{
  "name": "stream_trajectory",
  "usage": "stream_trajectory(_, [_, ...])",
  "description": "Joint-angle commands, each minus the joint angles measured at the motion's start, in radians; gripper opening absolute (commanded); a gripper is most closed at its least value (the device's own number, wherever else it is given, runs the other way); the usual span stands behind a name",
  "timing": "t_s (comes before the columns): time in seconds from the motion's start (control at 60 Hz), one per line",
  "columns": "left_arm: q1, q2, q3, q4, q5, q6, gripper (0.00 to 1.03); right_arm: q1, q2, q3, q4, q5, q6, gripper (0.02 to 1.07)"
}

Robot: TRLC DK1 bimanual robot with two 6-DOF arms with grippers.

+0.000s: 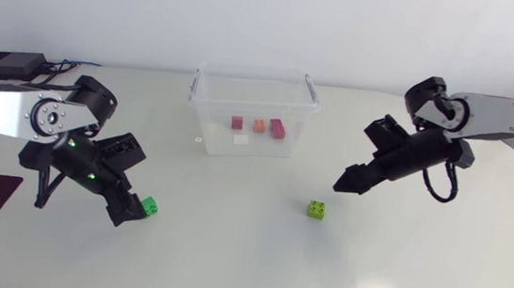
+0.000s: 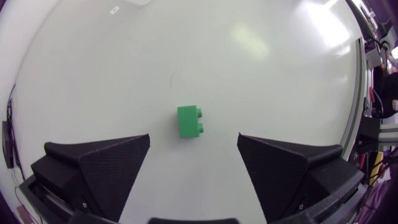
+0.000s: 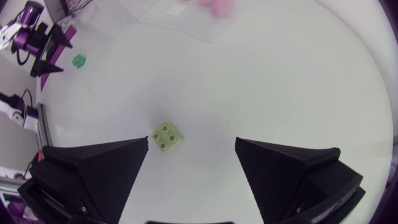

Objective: Place the duplo bricks in the container

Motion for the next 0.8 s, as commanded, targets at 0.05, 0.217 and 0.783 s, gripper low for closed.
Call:
stream_trajectory(0.05, [-0.043, 0.09, -0.06, 0.092, -0.008, 0.063, 0.96, 0.076, 0.056, -0.02, 0.003, 0.032, -0.174, 1.03])
stream_trajectory(0.217, [-0.057, 0.22, -0.096, 0.262, -0.082, 0.106, 0.59, 0.151, 0.144, -0.048, 0.093, 0.146, -0.258, 1.02])
stream_trajectory(0.783, [-0.16, 0.027, 0.398, 0.032, 0.018, 0.006, 0.27, 0.258, -0.074, -0.081, 0.11, 0.184, -0.293, 0.18])
